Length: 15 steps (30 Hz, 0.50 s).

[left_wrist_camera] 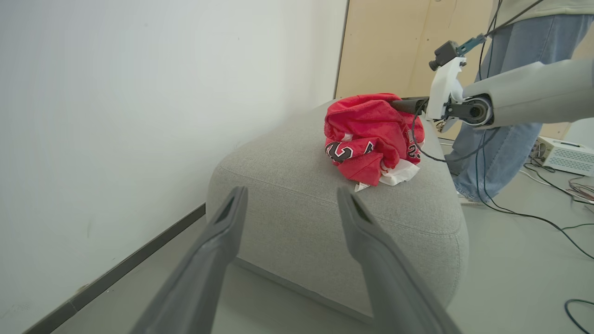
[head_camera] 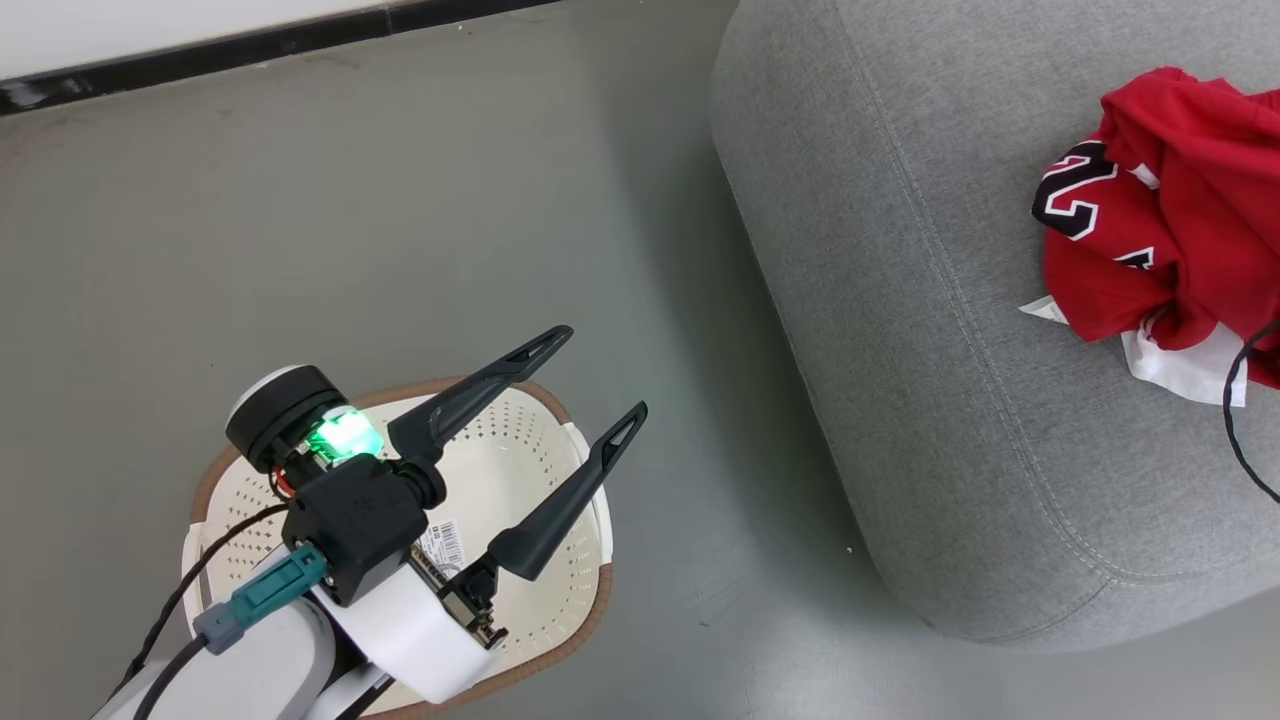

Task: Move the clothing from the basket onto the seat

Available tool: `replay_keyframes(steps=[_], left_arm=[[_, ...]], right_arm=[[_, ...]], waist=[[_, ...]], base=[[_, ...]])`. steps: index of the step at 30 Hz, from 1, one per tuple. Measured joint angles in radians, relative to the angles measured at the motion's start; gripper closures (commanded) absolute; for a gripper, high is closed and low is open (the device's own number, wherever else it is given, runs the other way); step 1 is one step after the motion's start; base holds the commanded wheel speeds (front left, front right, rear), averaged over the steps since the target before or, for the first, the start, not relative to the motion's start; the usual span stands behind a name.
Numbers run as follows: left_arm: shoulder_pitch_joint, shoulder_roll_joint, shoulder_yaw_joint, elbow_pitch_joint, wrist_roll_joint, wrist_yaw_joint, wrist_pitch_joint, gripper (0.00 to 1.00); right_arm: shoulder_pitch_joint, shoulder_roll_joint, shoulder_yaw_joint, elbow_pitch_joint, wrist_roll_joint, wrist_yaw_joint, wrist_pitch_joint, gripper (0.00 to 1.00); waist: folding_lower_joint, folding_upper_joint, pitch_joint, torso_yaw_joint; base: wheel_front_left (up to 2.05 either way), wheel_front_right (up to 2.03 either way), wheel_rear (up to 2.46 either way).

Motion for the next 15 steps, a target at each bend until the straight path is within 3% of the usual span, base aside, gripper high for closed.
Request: replay_keyframes(steps=[15], left_arm=[[0.0, -0.013, -0.012, 0.039, 0.0, -0.003, -0.021, 0.0]], right_arm=[[0.073, -0.019, -0.003, -0.158, 0.009, 0.0, -0.003, 0.0]], waist=[[0.0, 0.0, -0.024, -0.036]], base=[[0.0, 0.0, 0.0]])
